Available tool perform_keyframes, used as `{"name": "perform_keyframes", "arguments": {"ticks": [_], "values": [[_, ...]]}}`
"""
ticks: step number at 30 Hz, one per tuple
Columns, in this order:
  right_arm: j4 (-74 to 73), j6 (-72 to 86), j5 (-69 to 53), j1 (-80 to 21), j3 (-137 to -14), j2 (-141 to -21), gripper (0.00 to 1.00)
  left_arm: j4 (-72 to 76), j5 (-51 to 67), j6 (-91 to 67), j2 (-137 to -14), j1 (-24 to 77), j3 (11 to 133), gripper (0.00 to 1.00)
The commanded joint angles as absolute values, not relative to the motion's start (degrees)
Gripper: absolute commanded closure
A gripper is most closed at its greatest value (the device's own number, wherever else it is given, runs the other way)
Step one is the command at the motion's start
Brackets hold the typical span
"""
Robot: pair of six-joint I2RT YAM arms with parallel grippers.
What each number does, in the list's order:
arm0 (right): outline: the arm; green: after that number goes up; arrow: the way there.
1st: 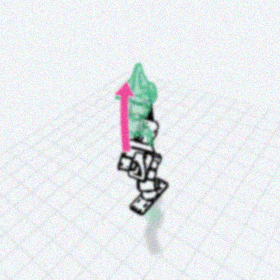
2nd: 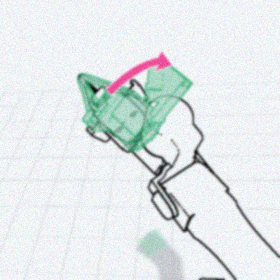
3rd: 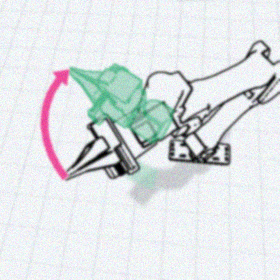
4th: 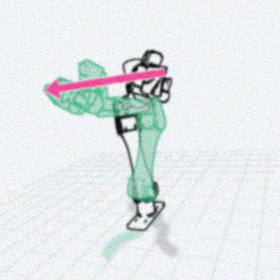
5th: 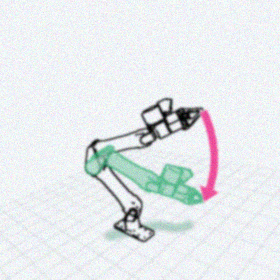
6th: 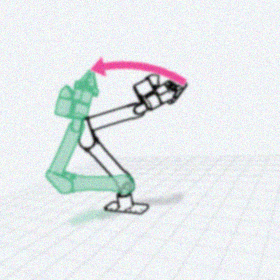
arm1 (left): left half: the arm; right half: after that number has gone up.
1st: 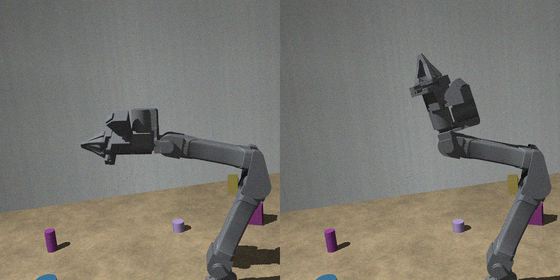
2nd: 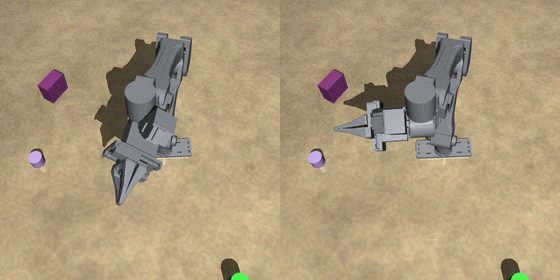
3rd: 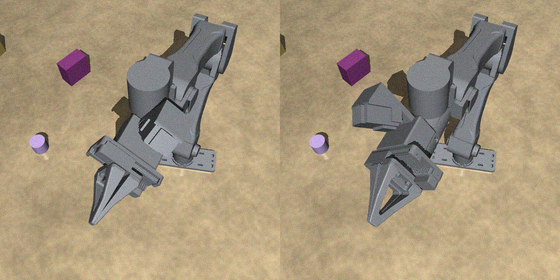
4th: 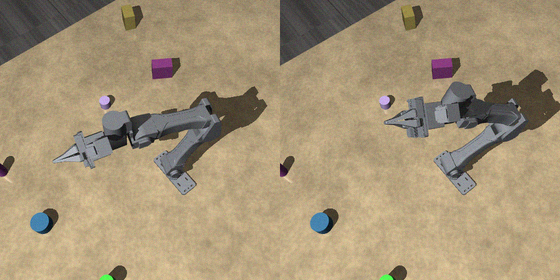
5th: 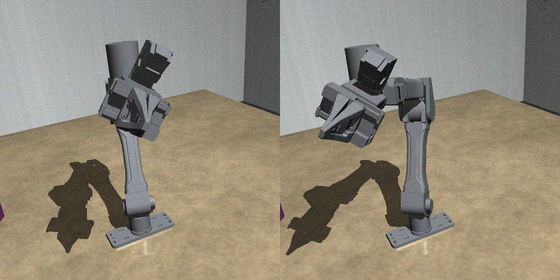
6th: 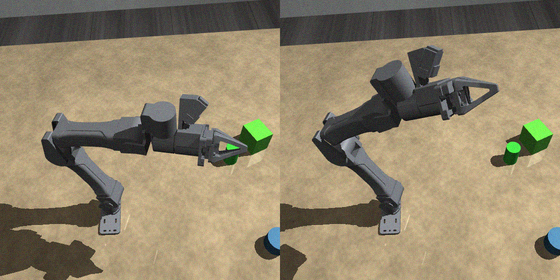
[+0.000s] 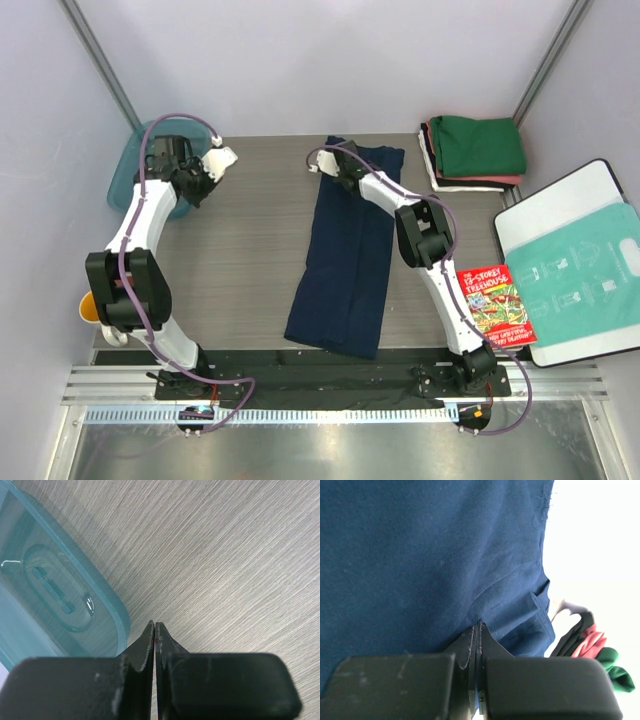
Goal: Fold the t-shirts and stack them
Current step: Fold the tshirt
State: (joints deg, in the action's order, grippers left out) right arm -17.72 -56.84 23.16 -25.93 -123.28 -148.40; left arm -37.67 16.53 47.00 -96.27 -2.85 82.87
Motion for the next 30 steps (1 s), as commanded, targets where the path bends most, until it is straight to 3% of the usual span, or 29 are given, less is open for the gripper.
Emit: {"name": "perform_keyframes", "arguments": {"ticks": [1,9,13,20,23,25,26,27,28,29,30], "values": [[-17.4,-59.1,18.5,-25.3,-128.4,-154.9,0.99,-37.7,17.3,47.6,-97.3,-2.7,85.0,1.00],[-8.5,-68.1,13.1,-26.3,-127.5,-157.8,0.99,-36.2,17.6,46.8,-98.6,-2.5,84.6,1.00],[-2.1,-72.3,10.8,-27.3,-120.2,-155.3,0.99,-35.1,17.1,46.4,-98.4,-2.2,83.3,1.00],[21.2,-71.4,22.6,-27.8,-119.0,-156.3,0.99,-31.0,15.8,44.8,-97.3,-1.7,80.9,1.00],[31.6,-70.8,29.1,-27.8,-116.8,-153.5,0.93,-28.2,15.5,43.9,-96.5,-1.1,80.1,0.96],[34.8,-68.7,32.6,-27.8,-115.6,-148.7,0.66,-26.4,15.7,43.4,-96.2,-0.5,80.2,0.92],[35.2,-66.1,35.3,-27.8,-114.8,-146.6,0.56,-25.8,16.3,43.1,-95.6,-0.5,80.4,0.79],[34.8,-64.6,36.8,-27.9,-113.1,-144.4,0.38,-25.8,16.7,43.0,-95.4,-0.5,81.0,0.69],[31.3,-62.9,37.8,-27.9,-112.3,-141.6,0.30,-25.6,18.7,43.1,-95.0,1.2,81.3,0.58],[28.6,-58.5,38.1,-27.9,-111.5,-136.1,0.19,-25.7,20.0,43.8,-94.1,1.8,81.5,0.32],[25.2,-56.5,37.0,-28.0,-109.4,-132.3,0.15,-25.7,21.2,44.2,-93.3,2.2,81.5,0.20]]}}
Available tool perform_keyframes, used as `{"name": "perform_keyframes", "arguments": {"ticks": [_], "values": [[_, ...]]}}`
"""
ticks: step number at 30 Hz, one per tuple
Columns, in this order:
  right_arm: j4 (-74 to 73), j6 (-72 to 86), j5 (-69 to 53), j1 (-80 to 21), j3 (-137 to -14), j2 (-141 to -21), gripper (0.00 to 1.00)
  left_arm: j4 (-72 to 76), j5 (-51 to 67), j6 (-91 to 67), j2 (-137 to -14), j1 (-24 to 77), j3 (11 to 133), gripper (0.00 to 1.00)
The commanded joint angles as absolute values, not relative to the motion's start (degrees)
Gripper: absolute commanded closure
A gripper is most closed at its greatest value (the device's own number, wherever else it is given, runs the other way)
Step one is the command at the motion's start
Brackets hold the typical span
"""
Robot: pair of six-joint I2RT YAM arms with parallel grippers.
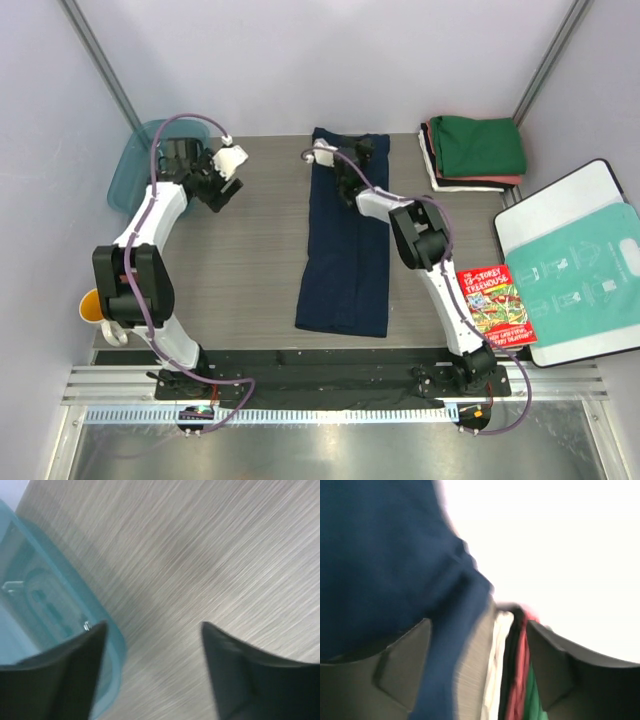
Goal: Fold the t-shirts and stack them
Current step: Fold the tshirt
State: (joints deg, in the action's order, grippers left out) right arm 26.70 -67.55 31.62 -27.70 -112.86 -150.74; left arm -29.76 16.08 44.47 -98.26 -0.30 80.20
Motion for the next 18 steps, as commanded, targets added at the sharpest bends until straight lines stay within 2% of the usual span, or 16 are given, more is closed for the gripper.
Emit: {"name": "perform_keyframes", "arguments": {"ticks": [1,2,4,5,6,8,10,11,13,18], "values": [[16.6,-54.6,35.3,-28.0,-107.9,-128.9,0.11,-26.0,23.0,44.9,-92.6,2.5,81.4,0.12],[12.3,-53.1,29.9,-27.9,-106.1,-121.5,0.07,-26.6,25.6,45.8,-91.5,3.8,81.4,0.01],[0.5,-53.6,23.2,-28.0,-98.9,-114.6,0.03,-30.7,28.7,50.2,-90.5,5.4,81.0,0.00],[-3.8,-55.0,20.2,-28.0,-95.6,-107.0,0.02,-32.1,30.4,51.7,-89.9,7.4,80.8,0.00],[-7.4,-59.2,14.6,-28.1,-88.1,-103.7,0.02,-35.0,31.8,54.4,-88.8,8.3,79.9,0.00],[-13.3,-64.0,11.4,-28.0,-74.0,-95.6,0.00,-37.5,36.0,57.0,-86.8,10.9,78.1,0.00],[-18.8,-71.3,5.0,-28.0,-65.2,-83.4,0.00,-43.2,37.0,63.0,-83.6,13.4,75.3,0.00],[-20.4,-72.8,2.5,-28.0,-57.9,-79.6,0.00,-45.5,36.9,65.2,-82.5,16.4,73.5,0.00],[-25.4,-75.8,-3.7,-28.6,-51.9,-68.4,0.03,-47.5,34.4,67.4,-79.0,21.8,70.9,0.00],[-30.0,-80.3,-6.7,-31.2,-35.7,-49.4,0.05,-43.3,25.9,76.7,-69.4,32.4,56.1,0.00]]}}
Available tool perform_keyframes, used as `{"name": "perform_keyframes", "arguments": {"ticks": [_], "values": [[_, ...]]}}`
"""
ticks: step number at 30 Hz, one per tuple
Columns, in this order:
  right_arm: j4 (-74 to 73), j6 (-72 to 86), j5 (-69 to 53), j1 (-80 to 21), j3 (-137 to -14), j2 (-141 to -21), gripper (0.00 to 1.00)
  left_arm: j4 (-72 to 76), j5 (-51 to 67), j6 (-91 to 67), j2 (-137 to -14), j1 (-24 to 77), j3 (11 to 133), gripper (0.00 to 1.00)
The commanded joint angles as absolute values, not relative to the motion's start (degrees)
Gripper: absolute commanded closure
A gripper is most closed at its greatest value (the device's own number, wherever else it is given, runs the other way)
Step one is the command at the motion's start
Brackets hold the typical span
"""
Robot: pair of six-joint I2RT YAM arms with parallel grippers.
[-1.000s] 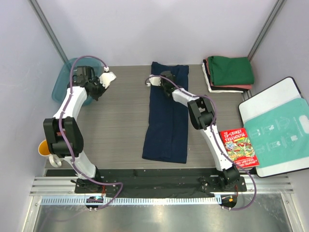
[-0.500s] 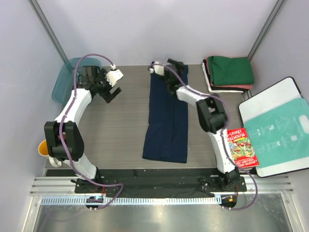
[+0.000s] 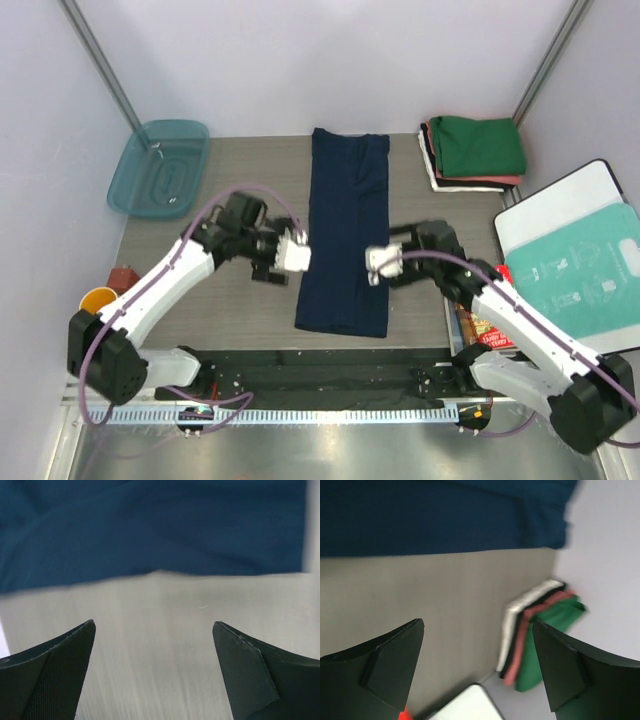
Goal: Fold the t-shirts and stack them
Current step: Fold the tshirt
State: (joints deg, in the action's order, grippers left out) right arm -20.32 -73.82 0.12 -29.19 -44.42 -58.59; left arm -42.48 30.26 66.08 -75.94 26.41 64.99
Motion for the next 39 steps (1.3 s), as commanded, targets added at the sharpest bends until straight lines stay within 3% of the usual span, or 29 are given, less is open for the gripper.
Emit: {"name": "perform_keyframes", "arguments": {"ticks": [1,5,10,26,39], "values": [[-30.4,-81.6,-6.2,-32.8,-33.9,-47.6,0.05,-42.8,25.2,82.8,-66.1,35.1,53.7,0.00],[-31.6,-87.3,-5.9,-34.7,-25.4,-40.2,0.07,-40.6,26.2,96.9,-60.7,37.5,41.7,0.00],[-33.0,-93.6,-9.6,-35.0,-20.8,-36.7,0.11,-38.2,30.5,105.6,-60.5,37.6,35.6,0.00],[-18.9,-92.6,-15.9,-40.7,-13.7,-46.0,0.18,-33.3,36.6,116.6,-77.0,38.2,36.7,0.01],[-17.0,-87.5,-15.4,-45.6,-13.3,-49.4,0.20,-31.7,36.8,115.1,-82.1,40.4,38.8,0.13]]}}
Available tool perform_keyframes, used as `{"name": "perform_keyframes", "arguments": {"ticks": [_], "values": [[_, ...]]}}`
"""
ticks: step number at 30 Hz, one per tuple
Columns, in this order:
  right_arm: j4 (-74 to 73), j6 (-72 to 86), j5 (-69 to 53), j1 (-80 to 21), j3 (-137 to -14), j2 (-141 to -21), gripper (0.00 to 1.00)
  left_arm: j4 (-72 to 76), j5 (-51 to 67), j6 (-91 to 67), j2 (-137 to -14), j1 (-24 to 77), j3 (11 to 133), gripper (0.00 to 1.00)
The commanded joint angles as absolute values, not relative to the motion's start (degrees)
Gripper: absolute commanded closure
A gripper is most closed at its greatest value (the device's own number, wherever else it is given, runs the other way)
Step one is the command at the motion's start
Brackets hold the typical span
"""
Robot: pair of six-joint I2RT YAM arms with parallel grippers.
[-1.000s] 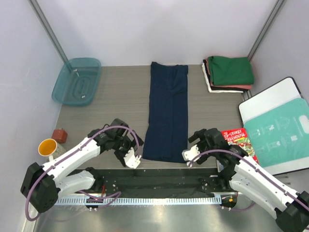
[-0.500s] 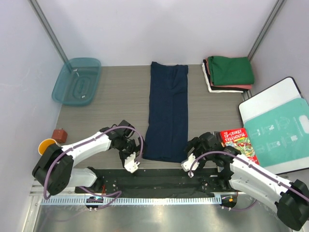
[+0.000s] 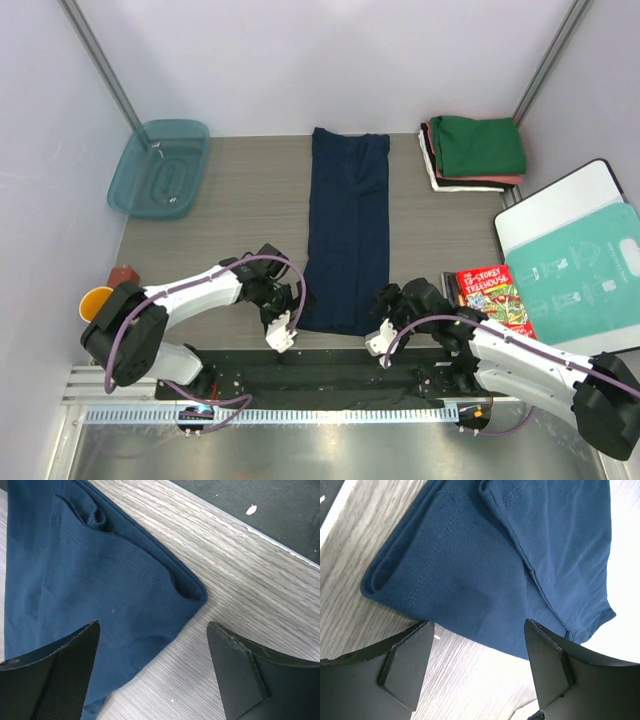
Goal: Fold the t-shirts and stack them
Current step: Fold the tshirt
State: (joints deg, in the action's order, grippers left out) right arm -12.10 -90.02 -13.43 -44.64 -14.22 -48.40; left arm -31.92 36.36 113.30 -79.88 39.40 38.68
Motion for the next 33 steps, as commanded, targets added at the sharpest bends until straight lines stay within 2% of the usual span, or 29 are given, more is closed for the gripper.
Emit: {"name": "perform_keyframes", "arguments": {"ticks": [1,6,14,20,24,27,33], "values": [[-17.5,-87.5,-15.6,-45.8,-13.6,-49.4,0.21,-31.7,36.8,115.0,-82.4,40.7,38.8,0.14],[-19.3,-88.4,-16.9,-46.1,-14.2,-50.1,0.20,-31.5,37.1,114.7,-83.8,42.8,38.9,0.20],[-17.8,-87.7,-17.8,-46.8,-15.8,-54.8,0.21,-31.0,36.9,113.4,-85.6,44.6,40.3,0.23],[-15.0,-87.2,-18.0,-47.5,-16.0,-58.0,0.27,-31.2,36.5,112.6,-85.5,45.1,39.9,0.32],[-17.3,-87.2,-18.0,-47.9,-17.2,-58.3,0.29,-32.0,36.4,112.1,-84.7,45.1,39.6,0.34],[-22.6,-87.3,-18.5,-48.0,-19.1,-56.2,0.28,-32.2,36.2,110.9,-84.0,45.1,39.4,0.33],[-35.0,-90.0,-22.9,-48.1,-21.3,-49.9,0.17,-32.9,35.9,110.2,-82.4,45.1,38.8,0.32]]}}
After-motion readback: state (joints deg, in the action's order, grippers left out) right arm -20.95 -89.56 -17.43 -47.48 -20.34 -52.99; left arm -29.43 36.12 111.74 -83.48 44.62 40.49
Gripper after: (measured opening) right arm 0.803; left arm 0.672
